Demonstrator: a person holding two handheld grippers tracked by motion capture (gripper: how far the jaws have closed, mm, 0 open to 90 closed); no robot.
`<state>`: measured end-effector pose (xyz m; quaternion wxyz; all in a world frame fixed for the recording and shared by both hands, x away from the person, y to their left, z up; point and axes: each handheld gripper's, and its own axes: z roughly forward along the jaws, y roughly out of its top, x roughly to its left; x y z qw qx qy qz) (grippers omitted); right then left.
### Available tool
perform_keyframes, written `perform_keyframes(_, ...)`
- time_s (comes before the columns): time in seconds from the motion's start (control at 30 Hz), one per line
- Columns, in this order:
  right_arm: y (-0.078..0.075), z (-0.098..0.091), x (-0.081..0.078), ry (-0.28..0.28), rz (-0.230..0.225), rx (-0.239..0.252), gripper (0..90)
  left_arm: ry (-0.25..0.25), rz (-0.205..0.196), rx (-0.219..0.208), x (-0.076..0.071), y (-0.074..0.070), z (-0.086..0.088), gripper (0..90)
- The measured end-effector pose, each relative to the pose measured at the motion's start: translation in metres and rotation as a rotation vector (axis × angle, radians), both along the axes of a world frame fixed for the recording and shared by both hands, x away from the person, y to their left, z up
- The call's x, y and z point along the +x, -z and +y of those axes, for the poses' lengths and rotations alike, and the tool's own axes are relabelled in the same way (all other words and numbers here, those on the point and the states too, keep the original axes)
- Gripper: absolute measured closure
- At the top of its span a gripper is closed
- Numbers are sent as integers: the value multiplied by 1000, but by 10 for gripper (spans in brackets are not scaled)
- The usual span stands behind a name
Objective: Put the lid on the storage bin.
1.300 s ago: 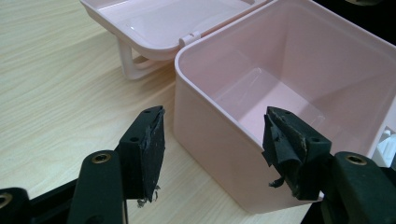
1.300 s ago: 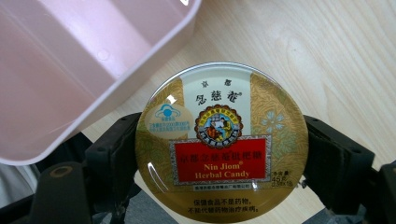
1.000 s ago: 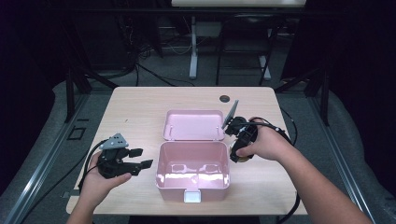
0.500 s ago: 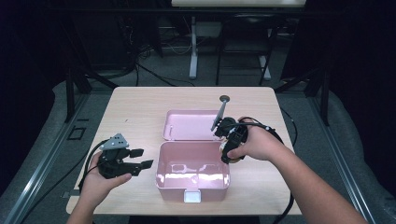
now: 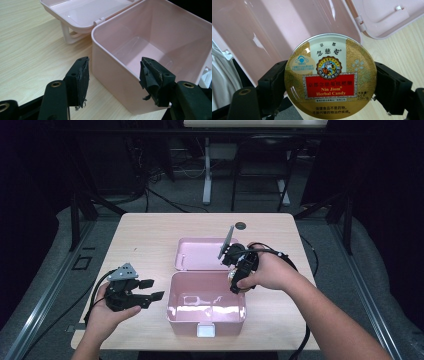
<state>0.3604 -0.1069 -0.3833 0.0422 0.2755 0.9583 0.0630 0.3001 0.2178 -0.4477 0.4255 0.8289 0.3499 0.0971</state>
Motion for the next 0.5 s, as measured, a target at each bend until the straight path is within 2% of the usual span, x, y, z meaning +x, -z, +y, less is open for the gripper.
perform_keyframes(0.5,-5,15,-1,-54,-5,-11,199,-2,-4,-2,0,0,1,406)
